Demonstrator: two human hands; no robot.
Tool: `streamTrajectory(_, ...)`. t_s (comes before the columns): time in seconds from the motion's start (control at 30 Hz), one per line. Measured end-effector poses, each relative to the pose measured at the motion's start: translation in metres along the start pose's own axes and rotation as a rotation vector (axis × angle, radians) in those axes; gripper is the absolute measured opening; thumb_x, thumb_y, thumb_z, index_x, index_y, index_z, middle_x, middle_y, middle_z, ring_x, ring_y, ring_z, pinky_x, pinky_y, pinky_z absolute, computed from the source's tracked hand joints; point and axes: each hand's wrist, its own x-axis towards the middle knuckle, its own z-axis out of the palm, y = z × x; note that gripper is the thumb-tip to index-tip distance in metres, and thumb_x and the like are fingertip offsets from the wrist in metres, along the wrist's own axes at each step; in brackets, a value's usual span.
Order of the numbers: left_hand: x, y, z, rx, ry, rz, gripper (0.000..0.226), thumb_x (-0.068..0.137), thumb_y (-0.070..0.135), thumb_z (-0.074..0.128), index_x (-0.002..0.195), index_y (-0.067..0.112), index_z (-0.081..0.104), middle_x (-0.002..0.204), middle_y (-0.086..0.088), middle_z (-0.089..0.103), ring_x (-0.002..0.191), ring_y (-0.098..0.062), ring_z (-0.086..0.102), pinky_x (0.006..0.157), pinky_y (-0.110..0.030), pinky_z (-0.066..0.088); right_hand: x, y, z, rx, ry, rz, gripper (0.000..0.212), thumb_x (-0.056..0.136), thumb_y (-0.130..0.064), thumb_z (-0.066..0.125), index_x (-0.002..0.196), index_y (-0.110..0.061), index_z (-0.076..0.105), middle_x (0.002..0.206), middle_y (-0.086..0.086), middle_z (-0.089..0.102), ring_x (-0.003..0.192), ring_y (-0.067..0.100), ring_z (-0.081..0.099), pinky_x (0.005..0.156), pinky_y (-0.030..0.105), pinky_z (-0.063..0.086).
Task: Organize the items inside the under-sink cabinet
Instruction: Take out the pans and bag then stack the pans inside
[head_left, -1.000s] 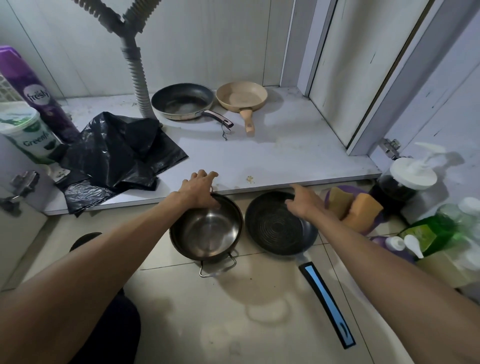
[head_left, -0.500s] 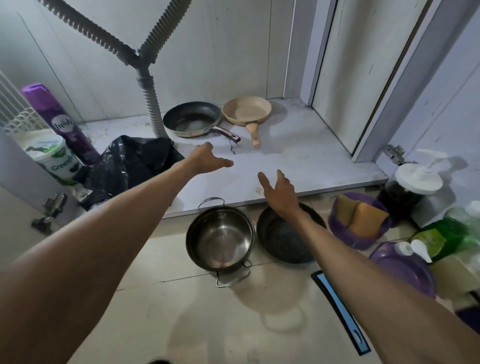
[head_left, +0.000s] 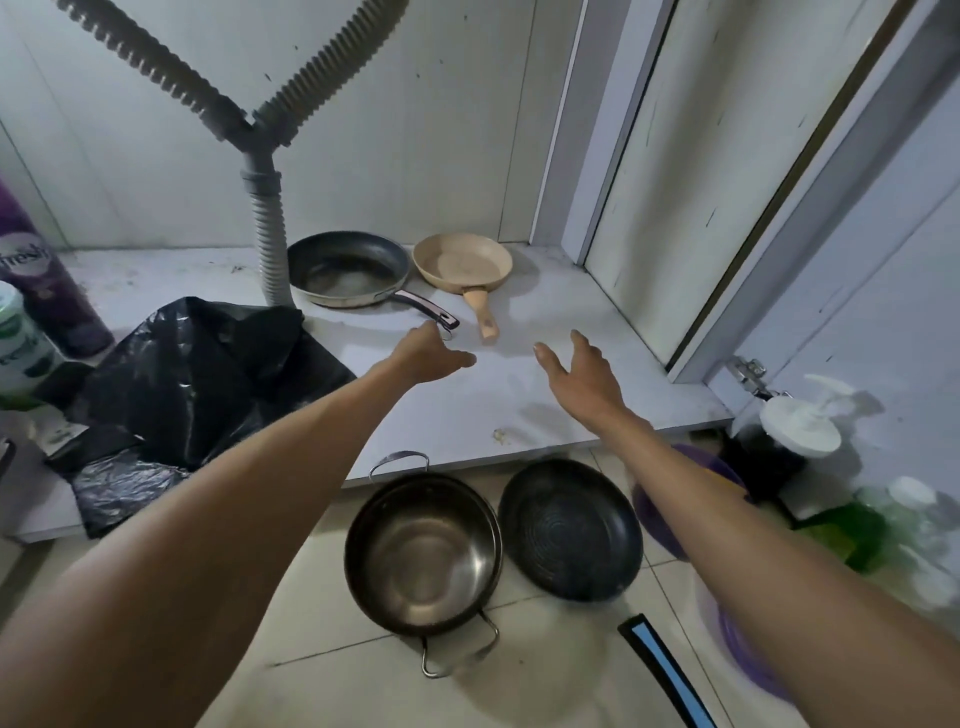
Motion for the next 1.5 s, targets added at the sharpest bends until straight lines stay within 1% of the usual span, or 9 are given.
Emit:
streamTrajectory(0.13, 0.037, 0.000, -0.004, -0.313, 0.024, -0.009, 0.048, 0.083, 0.029, 0.072, 0.123, 0.007, 0.056, 0.123, -0.012, 0.060, 0.115, -0.030, 0.056, 0.087, -0.032, 0.047, 0.019, -0.017, -0.002, 0.026, 0.022, 0.047, 0.080, 0.095, -0.064, 0.038, 0.155, -0.016, 0.016, 0.160, 0.007, 0.023, 0.145, 0.025, 0.026, 0.113, 0.041, 0.029)
streamTrajectory(0.27, 0.077, -0.008, 0.002, -0.604, -0.019, -0.197, 0.060, 0.084, 0.043, 0.068, 0.123, 0.001, 0.053, 0.124, -0.010, 0.058, 0.114, -0.028, 0.054, 0.086, -0.035, 0.047, 0.036, -0.034, 0.006, 0.036, 0.008, 0.091, 0.080, 0.095, -0.065, 0.038, 0.156, -0.018, 0.017, 0.160, 0.004, 0.024, 0.145, 0.024, 0.028, 0.111, 0.036, 0.029)
streamTrajectory(0.37, 0.102, -0.016, 0.006, -0.815, -0.028, -0.260, 0.034, 0.090, 0.038, 0.062, 0.087, 0.006, 0.055, 0.093, -0.005, 0.056, 0.072, -0.018, 0.057, 0.065, -0.030, 0.043, 0.051, -0.041, 0.020, 0.017, -0.006, 0.105, 0.079, 0.095, -0.064, 0.039, 0.156, -0.018, 0.017, 0.159, 0.004, 0.025, 0.144, 0.024, 0.029, 0.109, 0.034, 0.030)
streamTrajectory(0.53, 0.144, -0.031, 0.004, -1.077, -0.061, -0.323, 0.062, 0.087, 0.043, 0.064, 0.133, 0.004, 0.048, 0.122, -0.015, 0.055, 0.093, -0.020, 0.050, 0.080, -0.037, 0.048, 0.073, -0.047, 0.040, -0.027, -0.002, 0.126, 0.078, 0.095, -0.063, 0.039, 0.155, -0.017, 0.019, 0.157, 0.007, 0.030, 0.141, 0.025, 0.034, 0.105, 0.034, 0.034)
streamTrajectory(0.8, 0.174, -0.032, 0.026, -1.424, -0.076, -0.470, 0.009, 0.099, 0.014, 0.047, 0.101, 0.006, 0.045, 0.078, -0.008, 0.045, 0.065, -0.019, 0.051, 0.060, -0.036, 0.050, 0.111, -0.038, 0.055, -0.058, -0.021, 0.140, 0.079, 0.095, -0.064, 0.038, 0.155, -0.016, 0.019, 0.157, 0.007, 0.029, 0.142, 0.025, 0.033, 0.106, 0.034, 0.032)
streamTrajectory(1.03, 0.166, -0.042, 0.041, -1.256, 0.149, -0.506, 0.018, 0.097, 0.014, 0.040, 0.112, 0.005, 0.046, 0.070, -0.009, 0.046, 0.051, -0.017, 0.046, 0.034, -0.020, 0.044, 0.155, -0.029, 0.071, -0.030, -0.053, 0.143, 0.079, 0.097, -0.062, 0.036, 0.155, -0.011, 0.019, 0.159, 0.007, 0.027, 0.144, 0.026, 0.030, 0.110, 0.034, 0.029)
streamTrajectory(1.2, 0.166, -0.051, 0.046, -1.212, 0.262, -0.511, 0.039, 0.098, 0.029, 0.045, 0.121, -0.003, 0.049, 0.088, -0.015, 0.055, 0.060, -0.024, 0.053, 0.058, -0.028, 0.048, 0.195, -0.022, 0.094, 0.140, -0.100, 0.245, 0.060, 0.095, -0.064, 0.037, 0.124, -0.012, 0.046, 0.124, 0.008, 0.049, 0.107, 0.028, 0.053, 0.086, 0.035, 0.044)
streamTrajectory(1.37, 0.170, -0.062, 0.051, -1.145, 0.381, -0.549, 0.046, 0.094, 0.038, 0.054, 0.119, -0.001, 0.055, 0.114, -0.021, 0.066, 0.097, -0.036, 0.066, 0.080, -0.036, 0.051, 0.226, -0.012, 0.117, 0.569, -0.257, 0.424, 0.049, 0.098, -0.051, 0.046, 0.122, -0.009, 0.050, 0.105, 0.012, 0.062, 0.084, 0.026, 0.065, 0.073, 0.039, 0.056)
streamTrajectory(1.5, 0.162, -0.063, 0.049, -0.999, 0.455, -0.571, 0.050, 0.094, 0.043, 0.054, 0.116, -0.001, 0.057, 0.107, -0.016, 0.068, 0.097, -0.036, 0.065, 0.085, -0.041, 0.054, 0.244, -0.006, 0.128, 0.733, -0.404, 0.497, 0.025, 0.102, -0.037, 0.046, 0.102, -0.012, 0.049, 0.094, 0.012, 0.067, 0.077, 0.024, 0.068, 0.064, 0.038, 0.055)
